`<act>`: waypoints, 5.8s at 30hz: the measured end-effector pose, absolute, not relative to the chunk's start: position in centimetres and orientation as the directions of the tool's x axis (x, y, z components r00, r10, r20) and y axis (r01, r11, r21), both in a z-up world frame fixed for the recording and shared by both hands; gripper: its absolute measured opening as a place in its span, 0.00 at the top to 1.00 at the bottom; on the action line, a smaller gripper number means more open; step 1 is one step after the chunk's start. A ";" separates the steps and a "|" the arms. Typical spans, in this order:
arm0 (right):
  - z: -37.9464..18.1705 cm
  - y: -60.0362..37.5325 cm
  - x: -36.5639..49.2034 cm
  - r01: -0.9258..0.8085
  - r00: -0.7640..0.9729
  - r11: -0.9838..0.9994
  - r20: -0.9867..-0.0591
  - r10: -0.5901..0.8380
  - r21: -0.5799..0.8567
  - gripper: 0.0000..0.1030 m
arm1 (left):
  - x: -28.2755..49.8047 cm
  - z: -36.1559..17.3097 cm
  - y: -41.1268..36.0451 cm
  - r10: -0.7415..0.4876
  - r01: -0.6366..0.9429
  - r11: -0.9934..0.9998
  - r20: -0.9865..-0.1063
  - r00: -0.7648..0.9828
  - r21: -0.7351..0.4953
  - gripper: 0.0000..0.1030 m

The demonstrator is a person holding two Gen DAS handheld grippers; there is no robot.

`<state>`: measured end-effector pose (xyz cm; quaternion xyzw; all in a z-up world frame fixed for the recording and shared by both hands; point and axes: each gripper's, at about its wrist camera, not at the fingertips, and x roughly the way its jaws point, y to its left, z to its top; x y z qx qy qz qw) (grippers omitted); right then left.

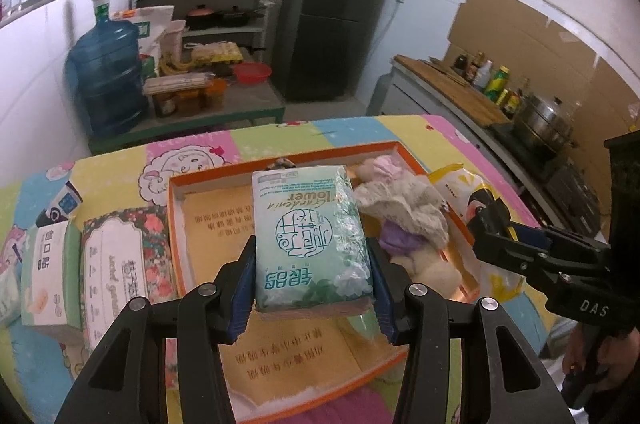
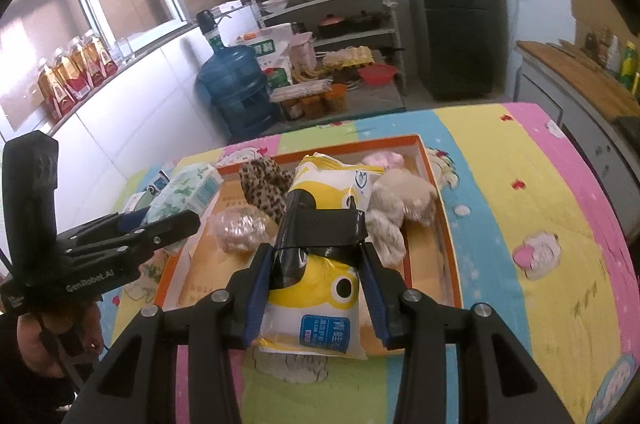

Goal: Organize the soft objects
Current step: 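Carry the tissue pack with the left tool while the right tool carries the snack bag to the box, then lower and open the left tool on the tissue pack while the right tool releases the snack bag, then move both tools back from the box toward the items on the quilt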

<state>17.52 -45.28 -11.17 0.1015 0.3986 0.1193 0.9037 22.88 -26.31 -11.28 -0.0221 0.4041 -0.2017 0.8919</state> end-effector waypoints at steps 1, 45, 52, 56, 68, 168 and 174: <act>-11.1 -45.2 18.0 -0.148 0.652 0.948 -0.693 0.307 0.280 0.58 | 23.2 -11.3 -26.4 -0.370 0.333 0.921 -0.712 0.597 -0.200 0.50; -17.0 -40.0 27.8 -0.336 0.485 0.905 -0.776 0.403 0.260 0.57 | 31.3 -17.4 -26.3 -0.225 0.129 0.974 -0.802 0.554 -0.184 0.50; -17.4 -39.8 27.7 -0.343 0.481 0.904 -0.778 0.403 0.256 0.57 | 31.5 -18.0 -26.4 -0.242 0.144 0.970 -0.808 0.537 -0.195 0.49; -17.4 -39.7 27.7 -0.341 0.485 0.905 -0.777 0.401 0.255 0.57 | 31.5 -18.1 -26.4 -0.254 0.149 0.967 -0.806 0.534 -0.207 0.49; -16.6 -40.3 27.6 -0.312 0.508 0.912 -0.764 0.398 0.267 0.47 | 31.2 -17.4 -26.5 -0.277 0.169 0.961 -0.789 0.549 -0.220 0.37; -12.5 -14.6 8.3 -0.387 0.509 0.899 -0.765 0.395 0.206 0.47 | 16.8 -14.5 6.9 -0.278 0.291 0.953 -0.633 0.723 -0.086 0.27; -13.2 -16.7 8.7 -0.353 0.494 0.906 -0.777 0.391 0.232 0.47 | 21.1 -17.1 8.0 -0.255 0.297 0.954 -0.658 0.708 -0.050 0.25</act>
